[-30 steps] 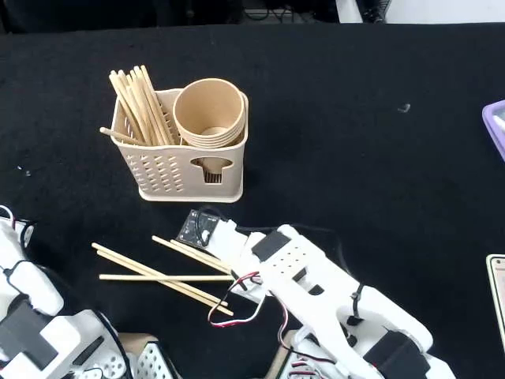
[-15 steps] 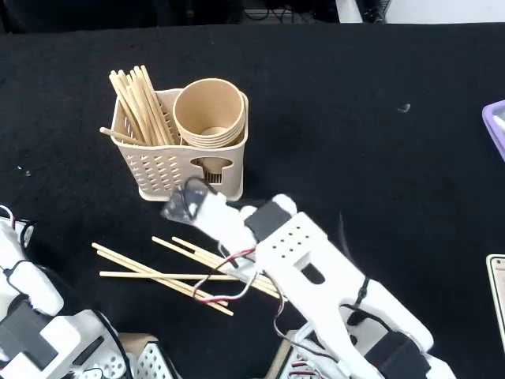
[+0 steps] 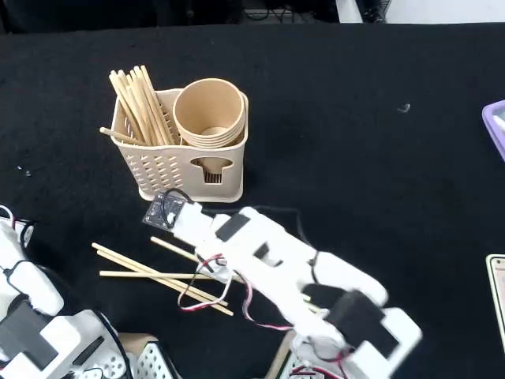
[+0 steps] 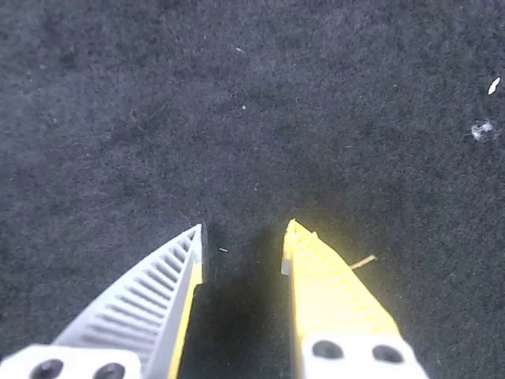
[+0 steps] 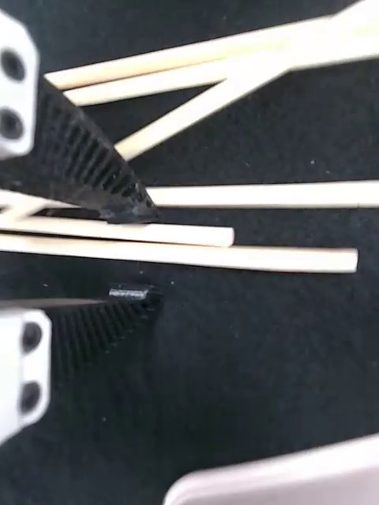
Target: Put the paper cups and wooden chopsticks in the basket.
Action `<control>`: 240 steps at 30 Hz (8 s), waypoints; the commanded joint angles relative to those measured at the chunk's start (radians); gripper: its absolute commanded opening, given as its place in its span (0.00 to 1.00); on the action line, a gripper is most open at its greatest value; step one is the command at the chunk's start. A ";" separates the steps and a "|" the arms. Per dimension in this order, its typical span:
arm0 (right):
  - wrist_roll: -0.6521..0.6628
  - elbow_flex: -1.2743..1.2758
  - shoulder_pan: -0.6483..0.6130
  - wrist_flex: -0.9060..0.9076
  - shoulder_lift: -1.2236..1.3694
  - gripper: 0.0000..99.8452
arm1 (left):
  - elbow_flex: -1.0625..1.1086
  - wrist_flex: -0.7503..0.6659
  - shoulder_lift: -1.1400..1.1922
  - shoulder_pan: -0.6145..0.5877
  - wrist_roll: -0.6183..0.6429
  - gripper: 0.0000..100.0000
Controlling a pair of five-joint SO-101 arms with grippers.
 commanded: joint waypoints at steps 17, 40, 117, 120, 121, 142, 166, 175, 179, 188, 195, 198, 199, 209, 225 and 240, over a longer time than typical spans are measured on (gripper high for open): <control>0.048 -0.076 0.012 0.107 -0.091 0.01 | -0.056 0.002 -0.009 0.013 0.002 0.17; -0.331 -0.374 -0.005 -0.387 -0.878 0.01 | -0.056 0.000 -0.008 0.013 0.002 0.17; -0.192 0.242 -0.275 -0.043 -0.446 0.22 | -0.051 -0.002 -0.008 0.012 0.002 0.17; -0.190 0.176 -0.253 -0.071 -0.295 0.22 | -0.051 -0.002 -0.008 0.012 0.002 0.17; -0.190 0.147 -0.241 -0.075 -0.248 0.22 | -0.051 -0.002 -0.008 0.012 0.002 0.17; 0.034 -0.021 -0.060 0.029 -0.079 0.01 | -0.054 0.002 -0.011 0.013 0.002 0.17; -0.241 -0.216 -0.034 -0.434 -0.814 0.01 | -0.053 0.002 -0.011 0.013 0.002 0.17; -0.470 -0.223 0.163 -1.086 -0.527 0.01 | -0.051 0.002 -0.009 0.013 0.002 0.17; -0.466 -0.225 0.170 -1.197 -0.383 0.01 | -0.053 0.000 -0.009 0.013 0.002 0.17; -0.468 -0.262 0.129 -1.215 -0.217 0.01 | -0.054 -0.002 -0.009 0.013 0.002 0.17; -0.473 -0.360 0.126 -0.895 -0.223 0.15 | -0.054 -0.002 -0.008 0.013 0.002 0.17; -0.473 -0.470 0.130 -0.667 -0.223 0.21 | -0.056 -0.002 -0.008 0.013 0.002 0.17; -0.473 -0.512 0.132 -0.611 -0.223 0.21 | -0.056 -0.002 -0.008 0.013 0.002 0.17; -0.470 -0.584 0.110 -0.127 -0.544 0.21 | -0.056 -0.002 -0.006 0.015 0.002 0.17; -0.370 0.420 -0.270 -0.353 -0.668 0.21 | -0.058 -0.003 -0.003 0.015 0.002 0.17; -0.404 0.101 -0.388 -0.373 -0.071 0.21 | -0.058 -0.002 -0.003 0.013 0.002 0.17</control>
